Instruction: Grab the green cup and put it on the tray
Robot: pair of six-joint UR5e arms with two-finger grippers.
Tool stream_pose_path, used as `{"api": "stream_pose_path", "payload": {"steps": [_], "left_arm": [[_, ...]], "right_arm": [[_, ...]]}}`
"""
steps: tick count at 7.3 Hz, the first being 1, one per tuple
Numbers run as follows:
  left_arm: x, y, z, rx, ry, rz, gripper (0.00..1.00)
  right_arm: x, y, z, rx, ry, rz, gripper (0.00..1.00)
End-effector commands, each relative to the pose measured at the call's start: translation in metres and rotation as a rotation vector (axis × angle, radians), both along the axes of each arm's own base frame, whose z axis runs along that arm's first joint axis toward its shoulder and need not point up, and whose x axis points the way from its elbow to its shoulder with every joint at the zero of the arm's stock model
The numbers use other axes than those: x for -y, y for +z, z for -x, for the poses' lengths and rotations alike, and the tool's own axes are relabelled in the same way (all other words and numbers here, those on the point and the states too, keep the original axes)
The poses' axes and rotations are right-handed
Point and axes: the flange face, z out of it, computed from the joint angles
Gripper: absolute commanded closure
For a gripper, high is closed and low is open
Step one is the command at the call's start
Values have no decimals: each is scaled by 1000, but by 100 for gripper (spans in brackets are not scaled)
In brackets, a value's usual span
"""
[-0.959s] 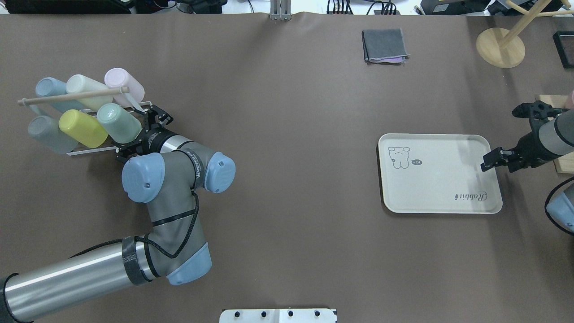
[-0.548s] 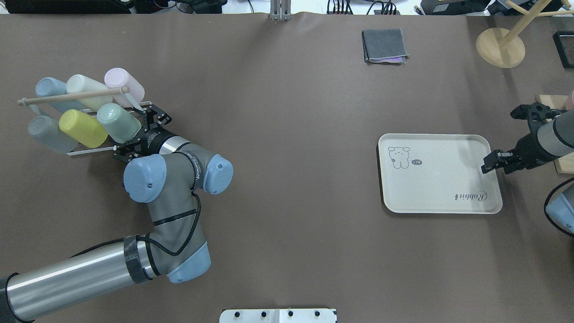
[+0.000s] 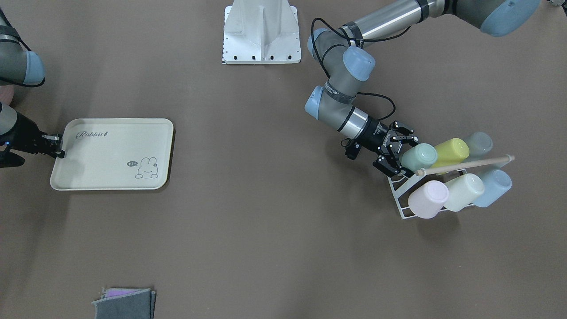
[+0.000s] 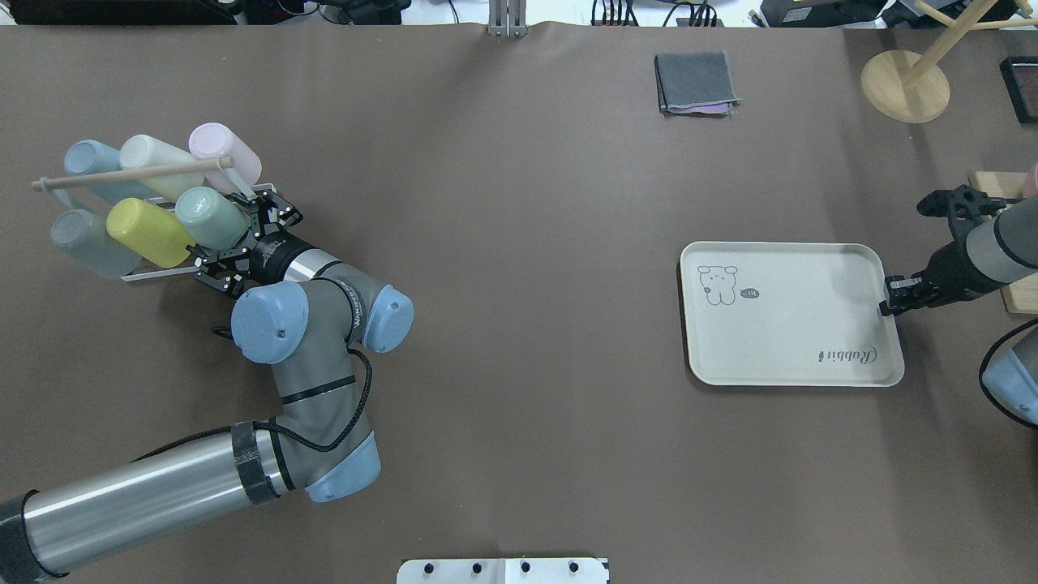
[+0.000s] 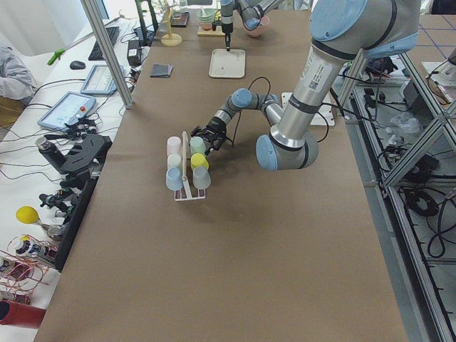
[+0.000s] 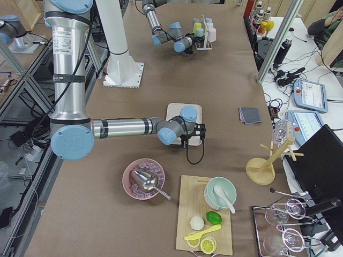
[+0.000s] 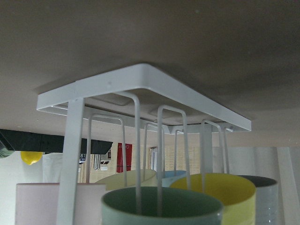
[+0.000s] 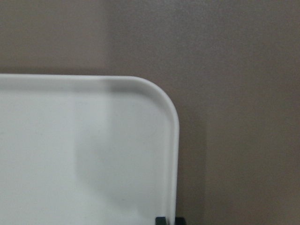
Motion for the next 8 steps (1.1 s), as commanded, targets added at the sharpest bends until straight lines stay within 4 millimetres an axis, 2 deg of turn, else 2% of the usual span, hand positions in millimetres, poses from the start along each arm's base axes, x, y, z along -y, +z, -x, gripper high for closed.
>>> {"api": "stream_pose_path", "payload": {"steps": [1, 3, 4, 5, 6, 7, 8], "left_arm": [[4, 3, 1, 22, 4, -21, 4], [6, 9, 2, 38, 0, -19, 10], [10, 9, 8, 55, -6, -22, 10], [15, 13, 14, 62, -17, -18, 10], [19, 21, 21, 74, -27, -12, 10], [19, 23, 20, 79, -27, -9, 10], [19, 22, 19, 78, -25, -10, 11]], "right_arm": [[-1, -2, 1, 15, -33, -20, 100], [4, -16, -1, 46, -29, -24, 100], [14, -27, -14, 77, -10, -24, 100], [26, -38, -35, 115, 27, -12, 100], [34, -43, -44, 138, 39, -3, 100], [34, -46, -48, 165, 29, 8, 100], [47, -64, -51, 203, 40, 14, 100]]}}
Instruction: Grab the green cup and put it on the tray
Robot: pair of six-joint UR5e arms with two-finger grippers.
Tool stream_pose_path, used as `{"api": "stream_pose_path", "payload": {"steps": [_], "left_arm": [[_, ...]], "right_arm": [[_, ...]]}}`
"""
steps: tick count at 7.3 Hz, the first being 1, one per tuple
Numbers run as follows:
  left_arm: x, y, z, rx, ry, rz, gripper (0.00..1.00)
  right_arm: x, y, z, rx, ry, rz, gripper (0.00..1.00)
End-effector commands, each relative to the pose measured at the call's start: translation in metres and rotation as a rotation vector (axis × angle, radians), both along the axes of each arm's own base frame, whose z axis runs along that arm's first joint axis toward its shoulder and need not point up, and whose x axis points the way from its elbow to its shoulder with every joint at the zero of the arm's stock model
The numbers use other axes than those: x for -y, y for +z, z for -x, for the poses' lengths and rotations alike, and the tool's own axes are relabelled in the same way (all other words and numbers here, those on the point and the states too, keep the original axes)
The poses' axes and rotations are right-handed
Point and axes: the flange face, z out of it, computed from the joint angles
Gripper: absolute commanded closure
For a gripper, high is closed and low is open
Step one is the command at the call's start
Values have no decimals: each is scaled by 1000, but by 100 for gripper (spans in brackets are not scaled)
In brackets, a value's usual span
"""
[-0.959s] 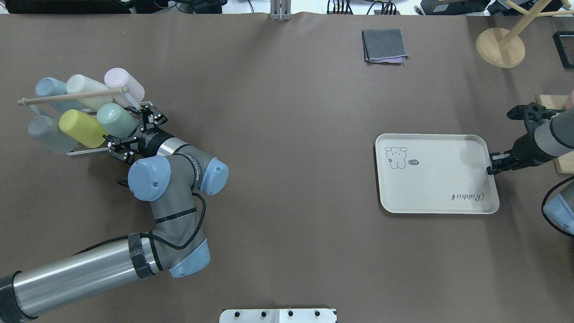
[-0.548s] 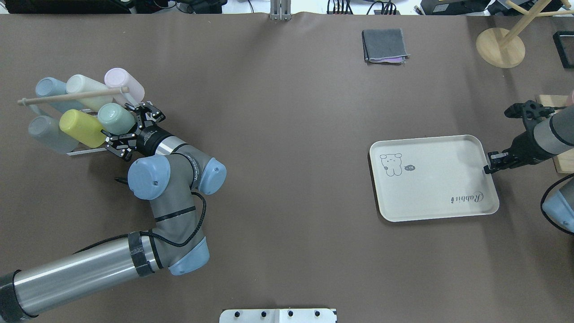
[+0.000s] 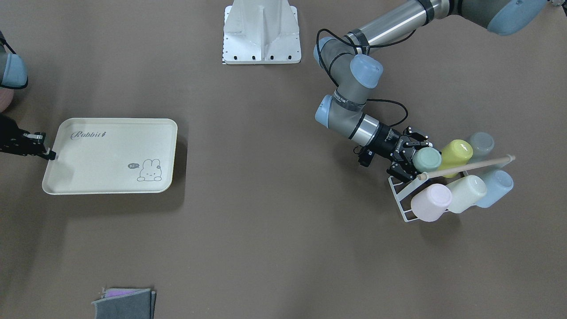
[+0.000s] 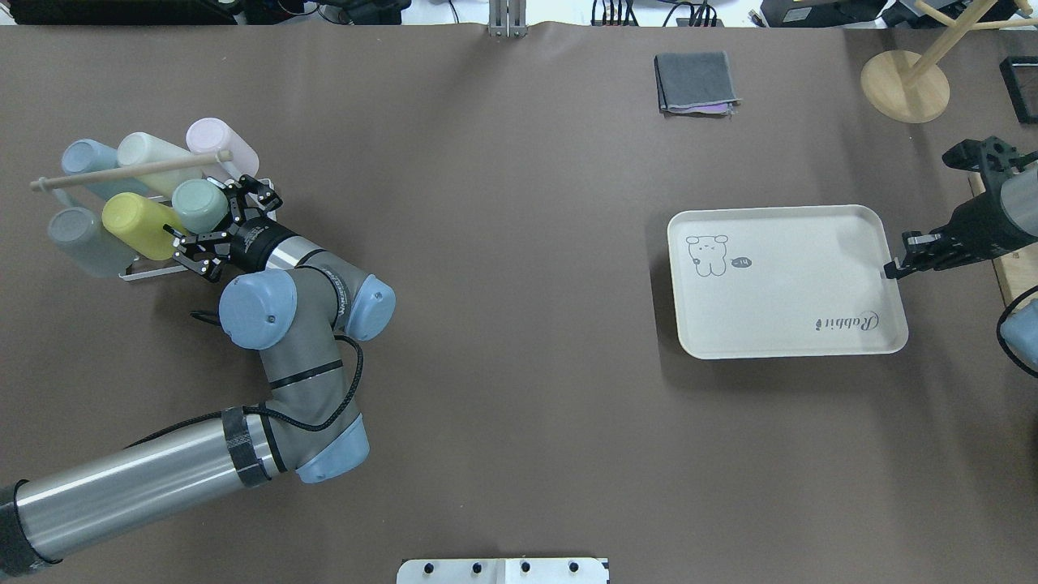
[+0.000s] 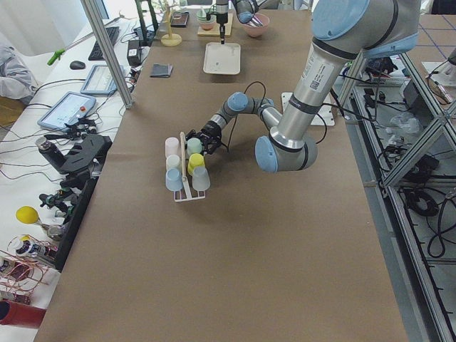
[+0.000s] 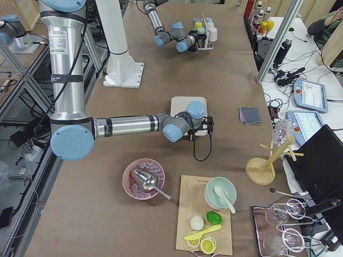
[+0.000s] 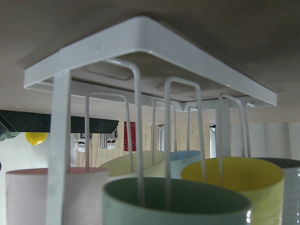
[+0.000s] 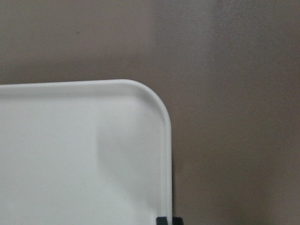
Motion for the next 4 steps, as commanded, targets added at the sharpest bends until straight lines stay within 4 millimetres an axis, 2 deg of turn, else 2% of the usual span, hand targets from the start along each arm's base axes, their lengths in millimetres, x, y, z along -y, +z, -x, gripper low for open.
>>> {"api": "stream_pose_path", "payload": {"steps": [1, 2, 3, 4], "left_arm": [[2, -1, -2, 4, 0, 2, 23], [3, -8, -4, -3, 2, -1, 26], [4, -16, -8, -11, 5, -5, 24], [3, -16, -14, -2, 6, -1, 19]], "right_arm": [[24, -34, 0, 60, 27, 23, 100], [42, -43, 11, 65, 30, 22, 100], [57, -61, 43, 72, 13, 28, 100], [62, -77, 86, 59, -17, 2, 100]]}}
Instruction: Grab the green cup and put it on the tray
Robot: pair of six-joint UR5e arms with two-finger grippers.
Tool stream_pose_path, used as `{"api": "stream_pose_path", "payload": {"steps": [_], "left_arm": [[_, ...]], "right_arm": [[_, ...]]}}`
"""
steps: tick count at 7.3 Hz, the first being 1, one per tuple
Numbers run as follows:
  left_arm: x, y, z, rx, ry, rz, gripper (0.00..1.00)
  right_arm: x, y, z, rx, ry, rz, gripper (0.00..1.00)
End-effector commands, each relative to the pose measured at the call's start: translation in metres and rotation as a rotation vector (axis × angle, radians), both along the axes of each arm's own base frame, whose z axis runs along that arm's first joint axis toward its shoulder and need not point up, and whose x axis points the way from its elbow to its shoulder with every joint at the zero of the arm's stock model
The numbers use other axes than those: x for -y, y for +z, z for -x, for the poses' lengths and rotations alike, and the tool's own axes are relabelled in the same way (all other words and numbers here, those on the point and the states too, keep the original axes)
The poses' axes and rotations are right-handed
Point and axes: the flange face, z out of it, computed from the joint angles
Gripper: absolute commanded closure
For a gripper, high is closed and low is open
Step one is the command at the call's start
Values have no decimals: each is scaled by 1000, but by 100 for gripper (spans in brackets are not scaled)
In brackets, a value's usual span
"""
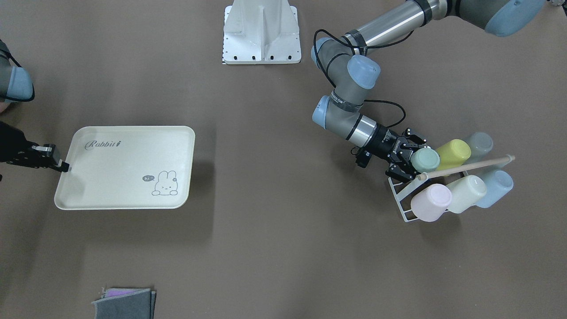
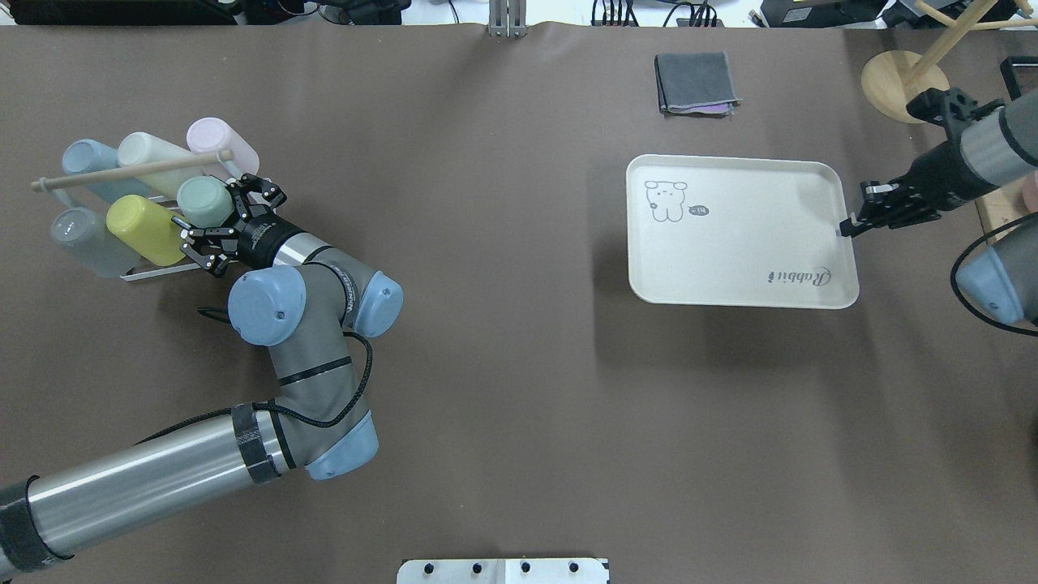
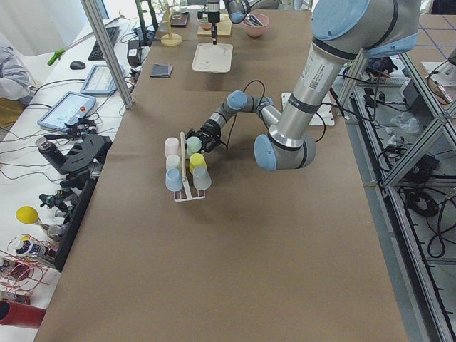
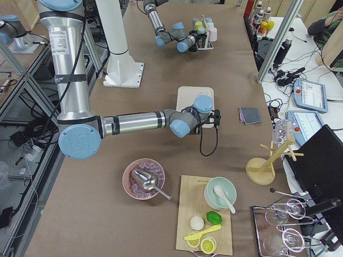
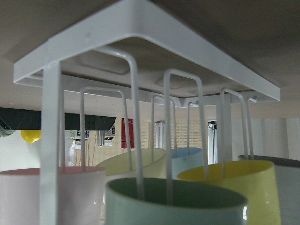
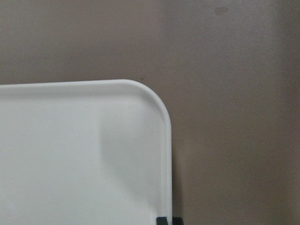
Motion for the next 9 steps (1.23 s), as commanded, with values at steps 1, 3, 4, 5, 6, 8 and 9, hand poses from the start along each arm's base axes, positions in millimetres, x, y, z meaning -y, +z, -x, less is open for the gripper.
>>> {"api": "stream_pose_path", "payload": {"steps": [1, 3, 4, 5, 6, 8, 9], "left_arm": [[1, -1, -11, 15, 6, 6, 19], [9, -7, -24, 52, 15, -22, 19], [7, -11, -19, 78, -26, -30, 19], [-2, -10, -17, 84, -74, -58, 19], [-4, -10, -17, 88, -78, -58, 21], [-5, -11, -18, 84, -80, -61, 58], [-5, -11, -18, 86, -78, -62, 75]], "right_arm": [[16, -33, 65, -16, -17, -31, 100], [27, -50, 92, -17, -30, -39, 100], [36, -58, 121, -23, -47, -37, 100], [45, -78, 140, -19, -48, -56, 100], [51, -96, 153, -11, -40, -53, 100], [43, -123, 183, 6, -37, -20, 100], [35, -135, 198, 15, -36, 10, 100]]}}
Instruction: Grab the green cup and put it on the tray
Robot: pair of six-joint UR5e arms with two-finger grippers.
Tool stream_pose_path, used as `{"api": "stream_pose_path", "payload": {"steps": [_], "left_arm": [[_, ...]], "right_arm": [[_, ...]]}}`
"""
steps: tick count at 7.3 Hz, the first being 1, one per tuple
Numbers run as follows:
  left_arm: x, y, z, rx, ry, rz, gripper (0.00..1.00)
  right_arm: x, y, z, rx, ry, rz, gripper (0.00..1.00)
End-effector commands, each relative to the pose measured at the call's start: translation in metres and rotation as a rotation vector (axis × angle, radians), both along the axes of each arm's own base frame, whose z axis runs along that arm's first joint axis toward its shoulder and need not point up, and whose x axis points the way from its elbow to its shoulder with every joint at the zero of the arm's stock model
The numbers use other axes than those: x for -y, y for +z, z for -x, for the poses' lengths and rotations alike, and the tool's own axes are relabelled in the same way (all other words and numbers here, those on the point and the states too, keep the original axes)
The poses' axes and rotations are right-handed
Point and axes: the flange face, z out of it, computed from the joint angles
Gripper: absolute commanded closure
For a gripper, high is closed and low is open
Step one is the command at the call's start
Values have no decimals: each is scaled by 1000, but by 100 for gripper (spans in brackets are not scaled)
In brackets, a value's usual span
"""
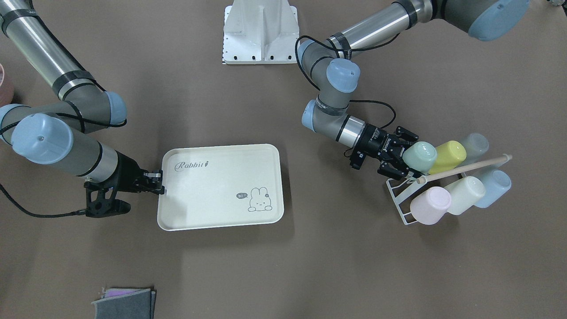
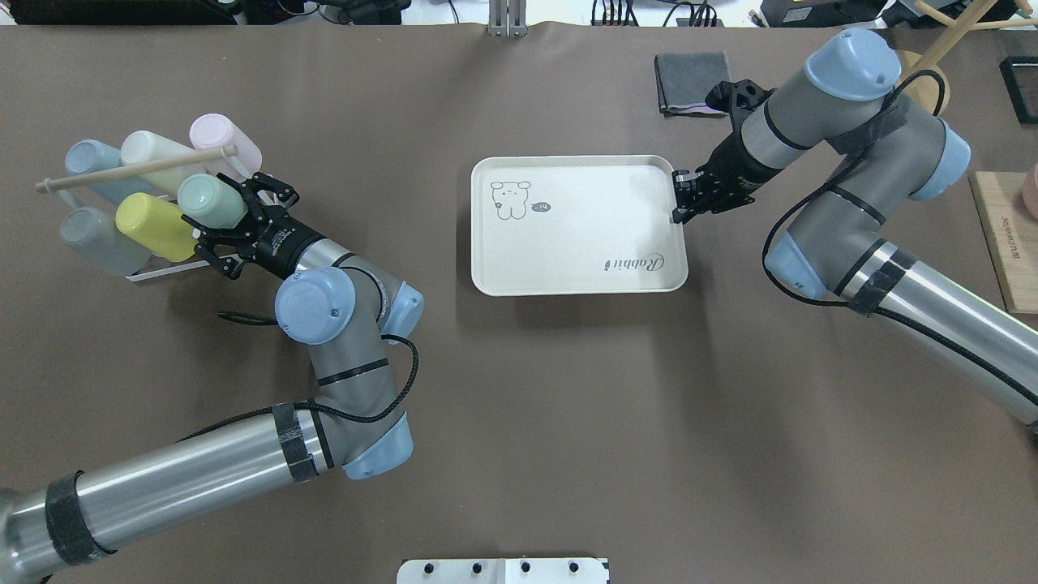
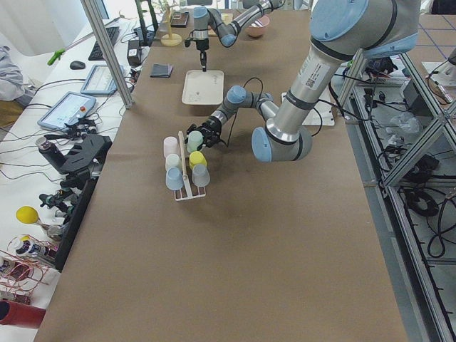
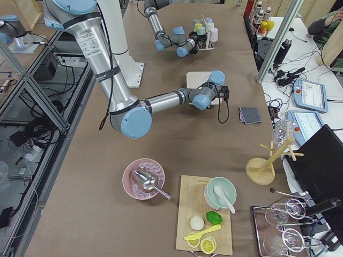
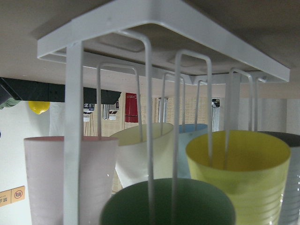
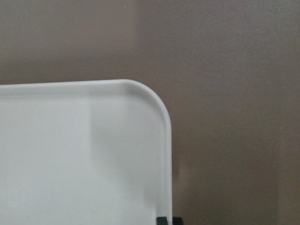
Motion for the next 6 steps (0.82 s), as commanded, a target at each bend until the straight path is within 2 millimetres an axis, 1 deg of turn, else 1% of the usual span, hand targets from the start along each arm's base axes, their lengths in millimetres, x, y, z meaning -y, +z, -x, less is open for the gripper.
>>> {"api": "stream_pose_path", "payload": {"steps": [1, 2, 3, 4, 5, 6], "left_arm": [[-1, -4, 0, -5, 3, -1, 82], [-2, -17, 2, -17, 7, -4, 86], [-7, -39, 14, -18, 5, -3, 88], [-16, -64, 28, -15, 6, 1, 88], [-22, -79, 38, -19, 8, 2, 88], [-25, -91, 44, -30, 11, 0, 88]], "right_arm": [[-15, -25, 34, 11, -5, 45, 100], [-22, -23, 50, -24, 1, 79, 100], [-26, -28, 60, -33, 3, 79, 100], [-31, -33, 68, -33, 16, 116, 100], [-29, -43, 71, -27, 20, 109, 100], [-29, -46, 74, -28, 20, 108, 100]]}}
